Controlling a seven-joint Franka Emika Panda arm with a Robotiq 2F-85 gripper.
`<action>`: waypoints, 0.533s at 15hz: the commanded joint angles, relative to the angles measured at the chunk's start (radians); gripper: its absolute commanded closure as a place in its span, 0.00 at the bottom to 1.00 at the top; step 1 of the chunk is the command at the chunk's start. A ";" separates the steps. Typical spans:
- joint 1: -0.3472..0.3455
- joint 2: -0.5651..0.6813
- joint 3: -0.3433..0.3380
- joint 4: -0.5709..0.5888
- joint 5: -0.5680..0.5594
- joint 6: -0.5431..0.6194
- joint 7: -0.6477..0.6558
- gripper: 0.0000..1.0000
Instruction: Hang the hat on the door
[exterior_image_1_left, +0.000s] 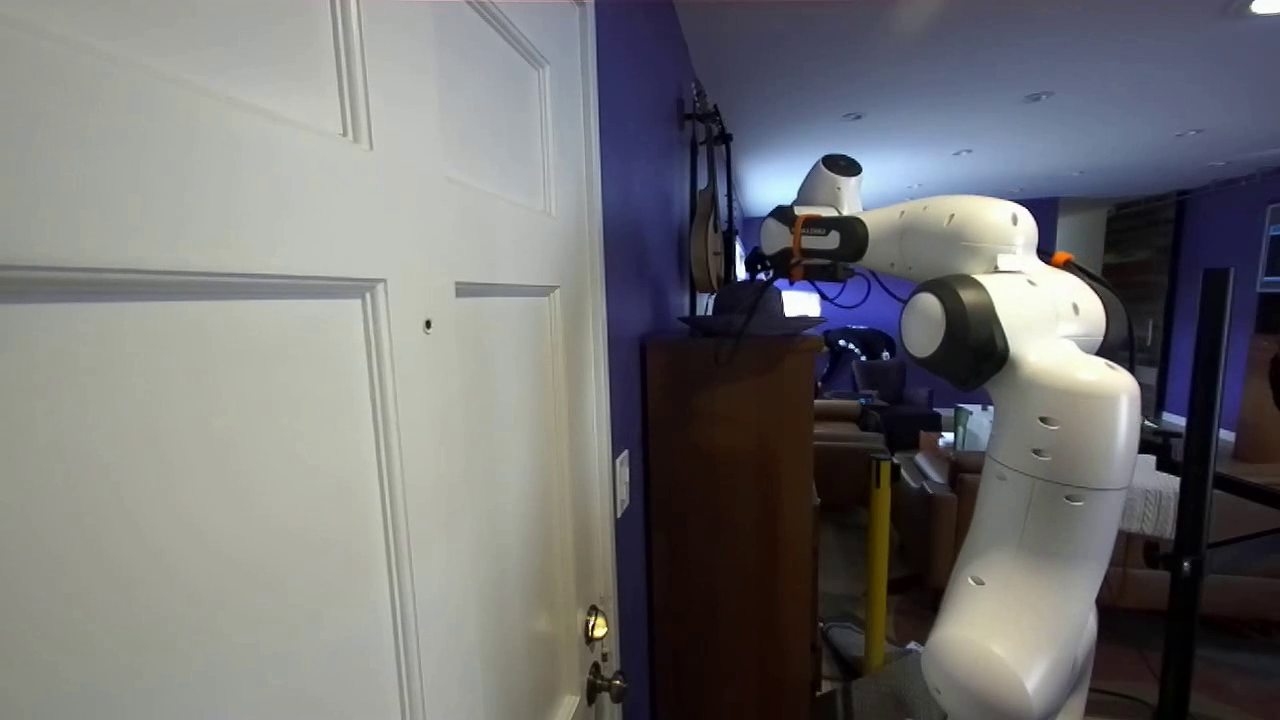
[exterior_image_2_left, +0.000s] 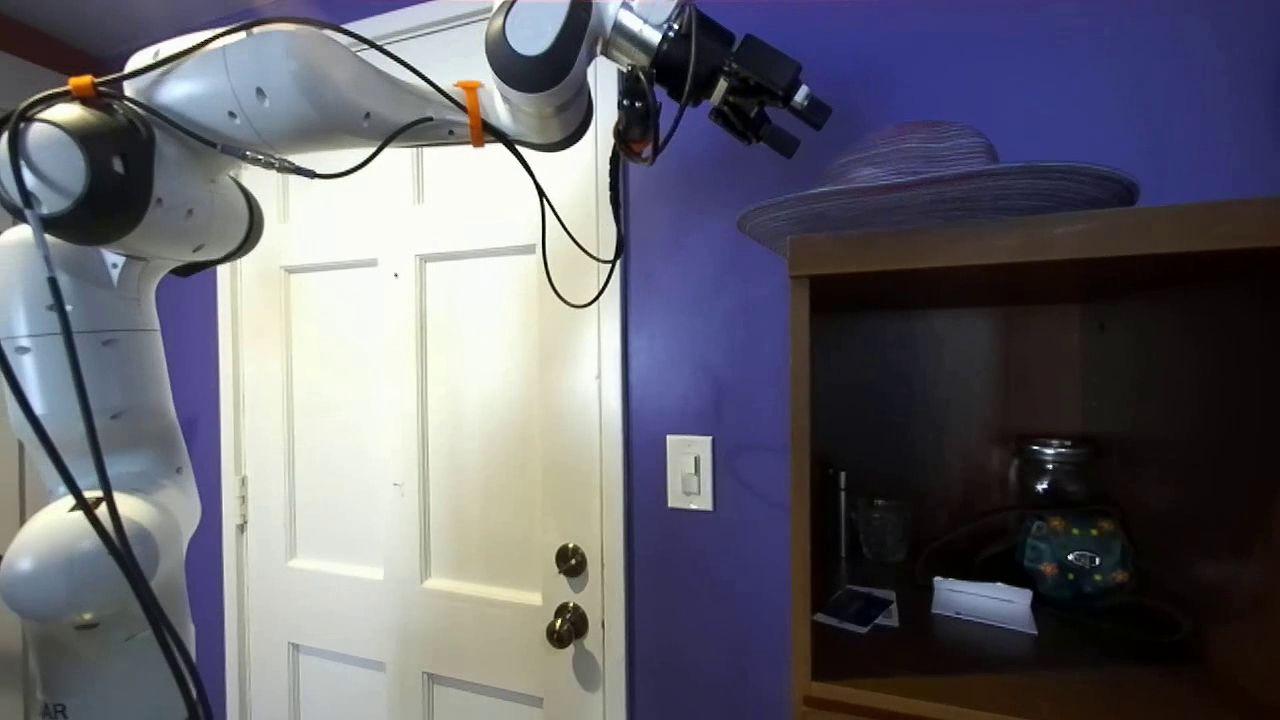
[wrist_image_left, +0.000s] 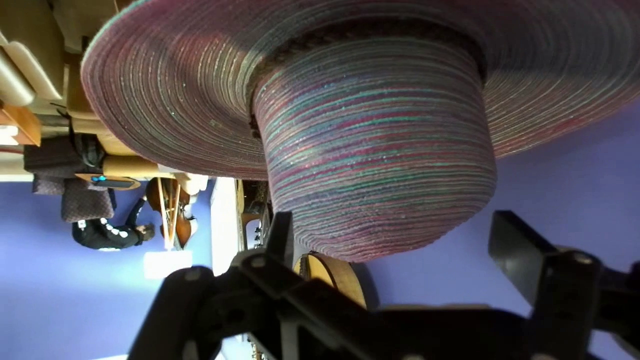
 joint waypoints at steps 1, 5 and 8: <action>-0.020 0.107 -0.030 0.121 0.116 -0.016 -0.076 0.00; -0.055 0.192 -0.040 0.195 0.211 -0.025 -0.129 0.00; -0.094 0.247 -0.025 0.246 0.283 -0.027 -0.156 0.00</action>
